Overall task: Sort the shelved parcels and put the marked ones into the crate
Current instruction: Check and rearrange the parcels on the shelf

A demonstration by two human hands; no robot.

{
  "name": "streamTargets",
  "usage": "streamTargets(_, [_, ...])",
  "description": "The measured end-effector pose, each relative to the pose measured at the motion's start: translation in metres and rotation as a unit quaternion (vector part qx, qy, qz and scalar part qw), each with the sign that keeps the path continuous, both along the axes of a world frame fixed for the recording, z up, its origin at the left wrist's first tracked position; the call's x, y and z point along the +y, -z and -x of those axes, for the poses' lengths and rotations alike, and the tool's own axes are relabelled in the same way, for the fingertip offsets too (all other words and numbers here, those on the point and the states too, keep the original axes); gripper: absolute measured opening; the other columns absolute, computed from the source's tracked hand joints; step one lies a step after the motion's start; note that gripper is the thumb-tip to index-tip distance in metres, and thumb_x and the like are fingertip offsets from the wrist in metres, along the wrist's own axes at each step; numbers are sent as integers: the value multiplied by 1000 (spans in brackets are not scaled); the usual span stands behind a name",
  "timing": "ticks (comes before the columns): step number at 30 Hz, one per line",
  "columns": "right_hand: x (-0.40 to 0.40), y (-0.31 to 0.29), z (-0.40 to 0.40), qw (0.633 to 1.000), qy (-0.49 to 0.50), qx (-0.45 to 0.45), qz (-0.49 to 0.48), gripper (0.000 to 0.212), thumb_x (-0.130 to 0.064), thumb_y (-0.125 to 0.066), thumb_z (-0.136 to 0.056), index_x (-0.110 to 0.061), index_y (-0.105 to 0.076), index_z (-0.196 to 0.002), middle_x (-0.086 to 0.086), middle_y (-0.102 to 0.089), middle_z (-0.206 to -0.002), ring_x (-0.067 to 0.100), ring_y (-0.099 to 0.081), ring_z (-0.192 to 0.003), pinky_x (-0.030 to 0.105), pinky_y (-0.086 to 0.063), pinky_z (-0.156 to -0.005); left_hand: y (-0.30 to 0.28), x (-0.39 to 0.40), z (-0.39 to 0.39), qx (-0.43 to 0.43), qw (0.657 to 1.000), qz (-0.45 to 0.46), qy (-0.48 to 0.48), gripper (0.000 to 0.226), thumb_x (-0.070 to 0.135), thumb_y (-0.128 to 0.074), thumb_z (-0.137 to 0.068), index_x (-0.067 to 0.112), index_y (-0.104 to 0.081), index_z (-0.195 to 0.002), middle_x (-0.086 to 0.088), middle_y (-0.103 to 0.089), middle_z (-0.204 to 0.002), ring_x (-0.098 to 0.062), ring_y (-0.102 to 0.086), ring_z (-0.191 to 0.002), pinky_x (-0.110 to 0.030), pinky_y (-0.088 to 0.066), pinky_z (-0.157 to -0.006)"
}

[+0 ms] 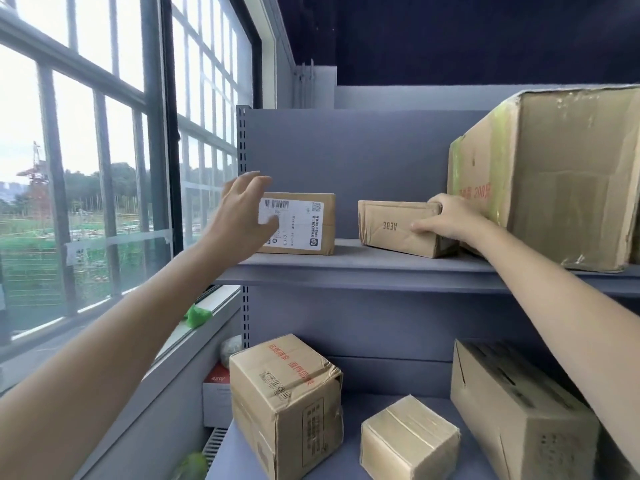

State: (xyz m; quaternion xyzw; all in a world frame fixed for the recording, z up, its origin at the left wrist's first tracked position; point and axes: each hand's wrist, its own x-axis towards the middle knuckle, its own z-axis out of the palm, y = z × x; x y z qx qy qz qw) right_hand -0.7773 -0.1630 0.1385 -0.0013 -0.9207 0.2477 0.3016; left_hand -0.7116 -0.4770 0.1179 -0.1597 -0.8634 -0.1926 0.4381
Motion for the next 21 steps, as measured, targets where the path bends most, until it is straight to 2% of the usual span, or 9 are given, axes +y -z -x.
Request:
streamTargets(2, [0, 3, -1, 1000, -19, -2, 17, 68, -37, -76, -67, -16, -48, -125, 12, -47, -128, 26, -50, -108, 34, -44, -83, 1, 6, -1, -3, 1000, 7, 6, 53, 11, -57, -86, 7, -40, -136, -10, -36, -145, -29, -24, -135, -35, -22, -108])
streamTargets(5, [-4, 6, -7, 1000, -10, 22, 5, 65, -41, -76, -65, -19, -51, -121, 12, -44, -124, 25, -49, -104, 35, -42, -90, 2, 15, -1, -5, 1000, 22, 8, 52, 12, -58, -85, 8, -42, -134, -11, -39, -142, -31, -26, -133, -40, -24, -107])
streamTargets(10, [-14, 8, -24, 999, -20, 35, -7, 58, -44, -75, -64, -22, -53, -112, 11, -43, -120, 21, -44, -94, 33, -43, -84, 6, 33, -5, -16, 999, 23, 31, 50, 12, -56, -86, 10, -43, -133, -9, -42, -140, -29, -27, -133, -34, -25, -105])
streamTargets(14, [-19, 7, -52, 999, -9, 25, -19, 51, -46, -73, -65, -21, -51, -104, 10, -41, -117, 27, -47, -95, 34, -44, -83, 9, 46, -12, -31, 998, 24, 53, 49, 13, -55, -87, 9, -41, -135, -8, -40, -142, -28, -25, -135, -35, -25, -106])
streamTargets(18, [-25, 4, -89, 997, 46, 55, -37, 49, -46, -70, -69, -18, -52, -104, 13, -41, -119, 34, -47, -106, 34, -39, -85, 11, 57, -22, -32, 996, 23, 82, 48, 14, -54, -88, 9, -41, -134, -9, -40, -142, -29, -25, -134, -33, -23, -105])
streamTargets(21, [-23, -6, -116, 994, 34, 99, 24, 50, -42, -70, -71, -15, -54, -109, 11, -44, -117, 29, -47, -104, 34, -40, -90, 10, 62, -30, -30, 993, 2, 113, 57, 27, -62, -85, 12, -39, -135, -6, -38, -142, -25, -23, -135, -30, -22, -105])
